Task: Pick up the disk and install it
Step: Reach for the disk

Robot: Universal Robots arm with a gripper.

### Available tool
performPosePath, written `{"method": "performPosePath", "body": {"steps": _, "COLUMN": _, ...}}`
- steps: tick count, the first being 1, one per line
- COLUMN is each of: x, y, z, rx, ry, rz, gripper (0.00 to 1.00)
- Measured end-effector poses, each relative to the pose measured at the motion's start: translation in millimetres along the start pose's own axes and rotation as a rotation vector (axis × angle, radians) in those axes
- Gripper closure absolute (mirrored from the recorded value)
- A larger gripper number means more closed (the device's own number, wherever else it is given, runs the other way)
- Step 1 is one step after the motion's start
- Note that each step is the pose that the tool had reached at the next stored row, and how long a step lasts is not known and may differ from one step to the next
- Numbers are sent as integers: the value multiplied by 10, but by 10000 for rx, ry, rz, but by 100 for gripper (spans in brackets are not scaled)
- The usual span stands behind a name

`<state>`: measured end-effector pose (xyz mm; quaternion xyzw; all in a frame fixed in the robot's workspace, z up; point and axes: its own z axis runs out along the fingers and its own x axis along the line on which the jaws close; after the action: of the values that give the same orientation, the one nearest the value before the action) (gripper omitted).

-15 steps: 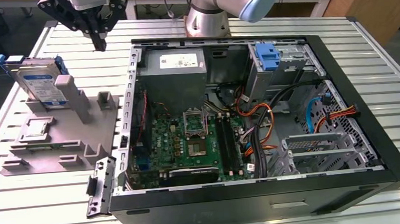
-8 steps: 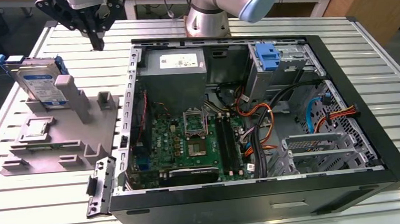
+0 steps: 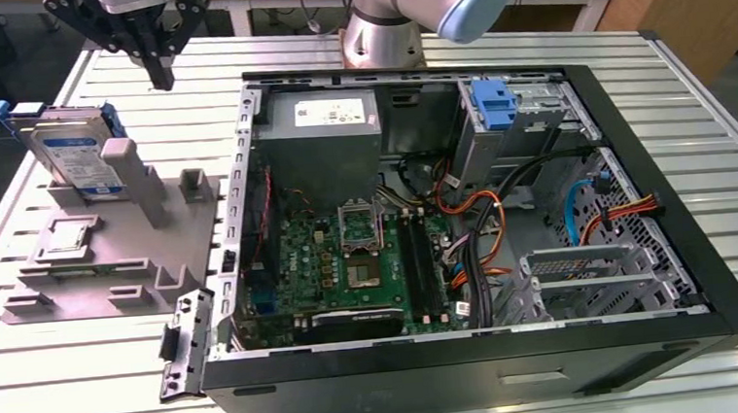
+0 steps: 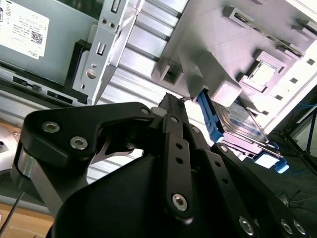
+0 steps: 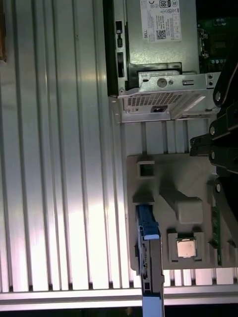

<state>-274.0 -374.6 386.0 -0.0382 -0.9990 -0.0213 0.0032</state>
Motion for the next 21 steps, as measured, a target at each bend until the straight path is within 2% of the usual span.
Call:
{"method": "performPosePath", "body": {"steps": 4, "x": 51, "y": 7, "z": 2, "rx": 1, "ry": 21, "rz": 1, "gripper": 90}}
{"method": "performPosePath", "body": {"steps": 13, "x": 67, "y": 6, "z": 2, "rx": 1, "ry": 22, "rz": 2, "gripper": 90}}
{"method": "performPosePath", "body": {"steps": 21, "x": 124, "y": 5, "z": 4, "rx": 1, "ry": 22, "rz": 2, "gripper": 90}}
